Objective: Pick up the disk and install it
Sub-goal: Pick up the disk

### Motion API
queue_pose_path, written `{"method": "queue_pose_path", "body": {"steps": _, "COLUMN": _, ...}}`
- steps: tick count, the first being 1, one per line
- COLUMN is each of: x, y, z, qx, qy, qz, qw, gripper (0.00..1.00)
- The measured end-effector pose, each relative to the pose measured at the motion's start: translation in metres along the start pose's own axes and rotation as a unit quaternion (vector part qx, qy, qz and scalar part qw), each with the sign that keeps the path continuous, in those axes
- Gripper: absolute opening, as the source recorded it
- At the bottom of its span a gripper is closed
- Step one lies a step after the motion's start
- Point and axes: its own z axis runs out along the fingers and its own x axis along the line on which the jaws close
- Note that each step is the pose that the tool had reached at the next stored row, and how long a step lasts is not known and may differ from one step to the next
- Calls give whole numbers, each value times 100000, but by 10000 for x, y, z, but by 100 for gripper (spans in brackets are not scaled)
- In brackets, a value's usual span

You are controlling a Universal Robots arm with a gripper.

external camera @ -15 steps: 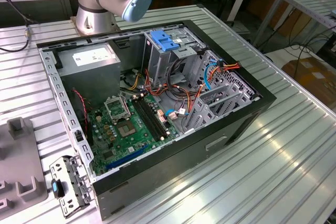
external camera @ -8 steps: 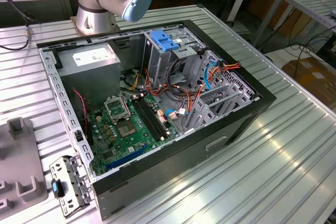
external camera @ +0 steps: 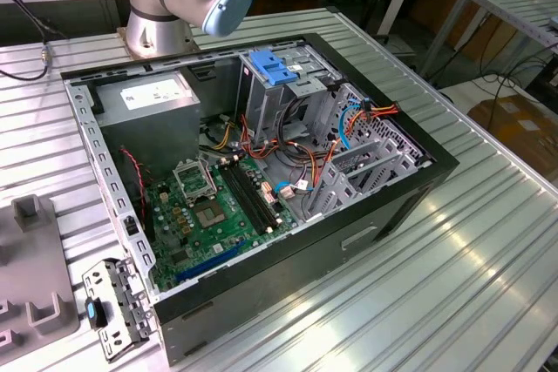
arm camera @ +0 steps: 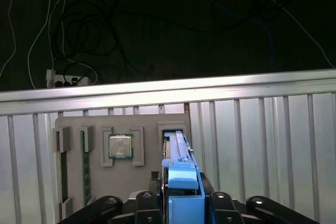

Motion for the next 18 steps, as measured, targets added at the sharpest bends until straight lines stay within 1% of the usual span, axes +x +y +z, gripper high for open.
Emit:
{"method": "queue_pose_path", "body": {"steps": 7, "x": 1, "y": 1, "z": -72, "qx": -3, "qy": 0, "qz": 1, "qw": 100000, "gripper": 37}}
{"method": "queue_pose_path", "body": {"steps": 18, "x": 1, "y": 1, "z": -150, "qx": -9, "qy": 3, "qz": 1, "qw": 100000, "gripper": 37}}
